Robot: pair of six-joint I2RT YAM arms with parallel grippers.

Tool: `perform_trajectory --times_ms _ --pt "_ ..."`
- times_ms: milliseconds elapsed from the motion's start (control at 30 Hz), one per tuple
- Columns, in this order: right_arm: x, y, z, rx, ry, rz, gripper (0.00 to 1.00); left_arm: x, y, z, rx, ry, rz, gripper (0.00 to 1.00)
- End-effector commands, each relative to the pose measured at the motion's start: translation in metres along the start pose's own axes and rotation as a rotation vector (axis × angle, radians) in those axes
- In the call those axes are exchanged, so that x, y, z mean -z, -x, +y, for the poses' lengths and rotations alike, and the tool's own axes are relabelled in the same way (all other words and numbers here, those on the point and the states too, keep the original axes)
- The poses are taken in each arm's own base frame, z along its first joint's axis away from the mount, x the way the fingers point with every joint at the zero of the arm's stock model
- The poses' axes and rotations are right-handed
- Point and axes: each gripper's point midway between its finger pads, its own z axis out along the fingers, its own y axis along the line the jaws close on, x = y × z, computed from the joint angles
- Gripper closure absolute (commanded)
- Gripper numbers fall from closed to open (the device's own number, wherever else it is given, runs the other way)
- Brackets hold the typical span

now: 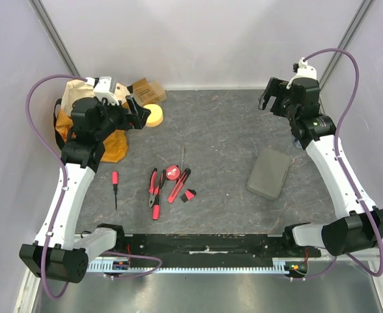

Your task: Pack the tool kit

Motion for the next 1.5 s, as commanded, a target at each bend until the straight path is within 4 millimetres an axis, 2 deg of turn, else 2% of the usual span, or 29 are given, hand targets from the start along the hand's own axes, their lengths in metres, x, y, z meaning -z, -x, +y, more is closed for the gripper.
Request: perform_trajectory --times_ms 0,67,200,367,533,867,1100,1333,1467 --pt "0.009 -0.032 -0.03 0.005 -0.169 0.166 0.02 0.006 0.01 -0.014 0.024 -0.063 -0.051 0.05" --pt "0.014 -0.061 -0.043 0.016 -0.246 0.253 0.02 0.006 0.007 -0.014 0.041 -0.067 -0.054 0.05" --pt "0.028 -0.112 -0.055 0.032 -0.346 0.354 0.02 0.005 -0.002 -0.016 0.123 -0.074 -0.054 0.05" --pt "0.051 -0.152 -0.092 0.009 -0.514 0.378 0.02 0.0 -0.021 -0.018 0.179 -0.102 -0.016 0.04" --pt "0.06 -0.182 -0.104 -0.002 -0.544 0.427 0.02 -0.005 -0.043 -0.028 0.193 -0.181 0.057 0.05" --pt "0.06 -0.239 -0.114 -0.108 -0.509 0.513 0.02 -0.021 -0.092 -0.052 0.374 -0.368 0.226 0.06" --pt "0.053 -0.258 -0.119 -0.143 -0.425 0.511 0.02 -0.034 -0.112 -0.063 0.398 -0.416 0.292 0.07" --pt "0.035 -0.283 -0.104 -0.135 -0.274 0.591 0.02 -0.046 -0.125 -0.07 0.401 -0.433 0.336 0.08" --pt "0.026 -0.304 -0.097 -0.093 -0.216 0.67 0.09 -0.053 -0.136 -0.071 0.414 -0.43 0.37 0.09"
